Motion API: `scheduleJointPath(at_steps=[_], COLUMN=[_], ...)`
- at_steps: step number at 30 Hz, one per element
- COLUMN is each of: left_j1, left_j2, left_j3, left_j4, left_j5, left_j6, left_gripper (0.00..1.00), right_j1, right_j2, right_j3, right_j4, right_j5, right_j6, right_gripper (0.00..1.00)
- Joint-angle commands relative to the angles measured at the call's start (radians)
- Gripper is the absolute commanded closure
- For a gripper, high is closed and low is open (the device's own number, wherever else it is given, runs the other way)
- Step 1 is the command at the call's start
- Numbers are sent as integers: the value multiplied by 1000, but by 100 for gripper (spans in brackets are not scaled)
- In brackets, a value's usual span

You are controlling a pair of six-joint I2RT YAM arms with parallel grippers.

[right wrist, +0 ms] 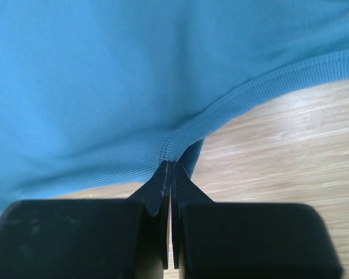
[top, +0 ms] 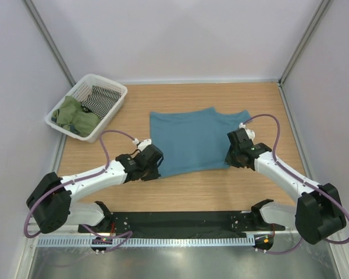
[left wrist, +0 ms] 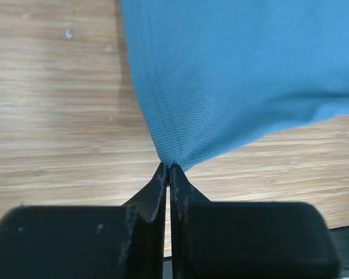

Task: Fold and stack the tank tops
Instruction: Fold the tank top

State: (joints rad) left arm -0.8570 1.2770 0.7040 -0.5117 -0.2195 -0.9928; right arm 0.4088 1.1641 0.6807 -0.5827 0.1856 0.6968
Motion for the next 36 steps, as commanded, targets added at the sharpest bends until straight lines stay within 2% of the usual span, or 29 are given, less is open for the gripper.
scheduleJointPath(at_steps=[1,10,21,36], left_j1=[-1,90,234,299], left_j2=[8,39,136,324], left_j3=[84,170,245,365], left_j4=[-45,-56,-25,1], left_j5=[-46,-61,-14,37], left_j6=[43,112,204,252], left_gripper=[100,100,100,100], right_j1=[5,1,-30,-84], right_j2=[43,218,374,545], right_j3=[104,279,396,569], right_j4=[-5,-5,26,23], right_j5=[41,67,57,34], right_j6=[-40,-103,-141,-183], right_gripper=[99,99,99,99])
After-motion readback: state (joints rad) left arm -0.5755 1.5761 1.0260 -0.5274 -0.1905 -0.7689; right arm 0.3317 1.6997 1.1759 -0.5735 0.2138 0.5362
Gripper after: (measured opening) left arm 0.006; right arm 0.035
